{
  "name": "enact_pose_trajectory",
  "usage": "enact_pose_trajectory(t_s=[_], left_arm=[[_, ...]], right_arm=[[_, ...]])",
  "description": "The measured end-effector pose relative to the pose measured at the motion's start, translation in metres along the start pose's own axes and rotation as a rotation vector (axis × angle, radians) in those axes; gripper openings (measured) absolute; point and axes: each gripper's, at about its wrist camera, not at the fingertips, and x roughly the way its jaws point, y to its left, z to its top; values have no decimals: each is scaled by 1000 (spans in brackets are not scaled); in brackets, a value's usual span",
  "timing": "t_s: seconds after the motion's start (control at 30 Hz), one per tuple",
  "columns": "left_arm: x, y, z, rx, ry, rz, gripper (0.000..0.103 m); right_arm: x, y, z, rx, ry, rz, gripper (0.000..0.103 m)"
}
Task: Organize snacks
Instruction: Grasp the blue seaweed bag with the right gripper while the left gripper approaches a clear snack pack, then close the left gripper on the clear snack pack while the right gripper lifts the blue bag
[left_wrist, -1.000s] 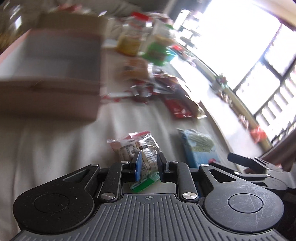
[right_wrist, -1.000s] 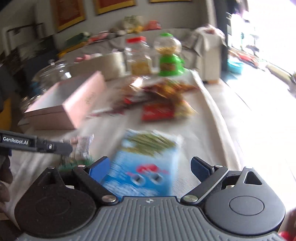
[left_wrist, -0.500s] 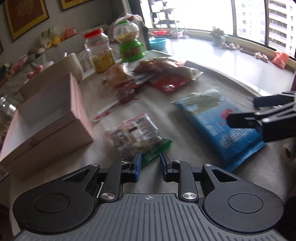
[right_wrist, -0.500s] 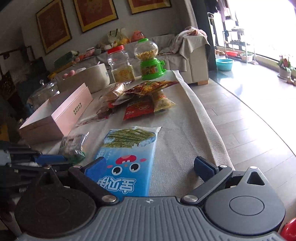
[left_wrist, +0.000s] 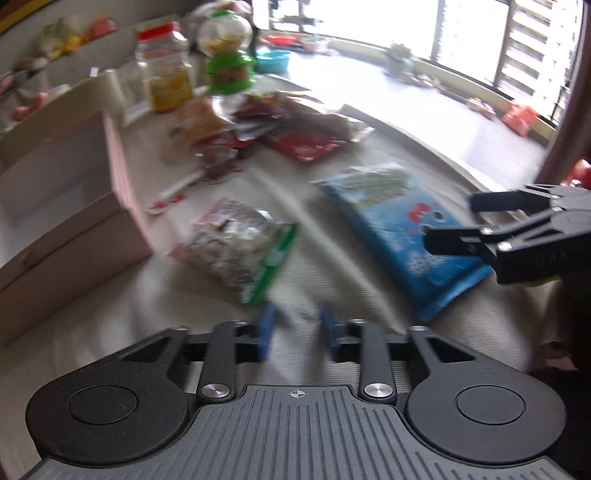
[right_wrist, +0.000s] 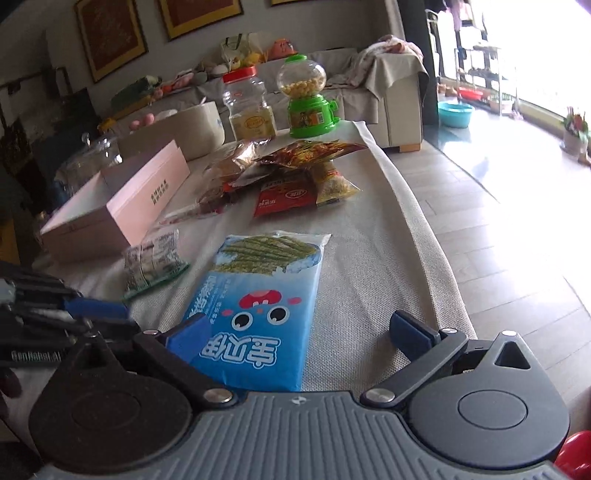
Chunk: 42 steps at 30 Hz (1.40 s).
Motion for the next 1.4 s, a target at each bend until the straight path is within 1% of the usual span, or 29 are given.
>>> enact_pose_trajectory(t_s=[0.03, 0.07, 0.1, 0.13, 0.17, 0.2, 0.23, 0.3, 0.37, 0.43, 0.47, 0.53, 0.6, 0.77, 1.0, 1.17, 1.23, 1.3, 1.37, 1.4], left_arm=[[1, 0, 2, -8, 9, -35, 59], [3, 1, 3, -26, 14, -72, 73], [4, 3, 4, -55, 17, -104, 81], [5, 5, 5, -94, 15, -125, 83], [4, 9, 6, -146, 5, -131, 81], [4, 15, 8, -214, -15, -131, 78], [3, 21, 10, -285, -41, -119, 76], [1, 33, 14, -391, -93, -61, 74], [5, 41, 21, -443, -112, -20, 74], [15, 43, 32, -436, -104, 3, 73], [21, 41, 38, -416, -100, 36, 74], [27, 34, 47, -344, -118, 119, 74], [33, 27, 51, -276, -129, 171, 74], [42, 21, 52, -192, -113, 176, 74], [44, 21, 56, -159, -98, 151, 74], [45, 21, 53, -172, -85, 94, 73], [44, 18, 50, -175, -75, 62, 73], [40, 14, 48, -171, -73, 5, 73], [31, 12, 47, -155, -92, -55, 72], [25, 11, 46, -138, -109, -70, 72]], right_arm=[[-1, -2, 1, 21, 1, 11, 103], [-1, -5, 2, 43, 1, 23, 103], [-2, -8, 3, 60, 0, 35, 103], [-2, -9, 3, 69, -2, 44, 103], [-3, -10, 3, 70, -6, 49, 103], [-3, -10, 1, 69, -13, 52, 103], [-4, -10, 0, 70, -22, 54, 103], [-5, -9, -4, 63, -39, 52, 103], [-5, -6, -6, 40, -47, 39, 103], [-4, 0, -9, 4, -54, 18, 103], [-4, 2, -10, -15, -58, 7, 103], [-3, 6, -13, -47, -65, -9, 103], [-5, 6, -15, -53, -71, -6, 103], [-5, 4, -17, -59, -86, -1, 103], [-7, 5, -19, -66, -90, -4, 103], [-6, 6, -19, -75, -91, -10, 103], [-7, 6, -20, -78, -91, -11, 103], [-7, 7, -20, -81, -91, -12, 103], [-6, 7, -20, -84, -90, -15, 103], [-6, 8, -20, -86, -90, -16, 103]])
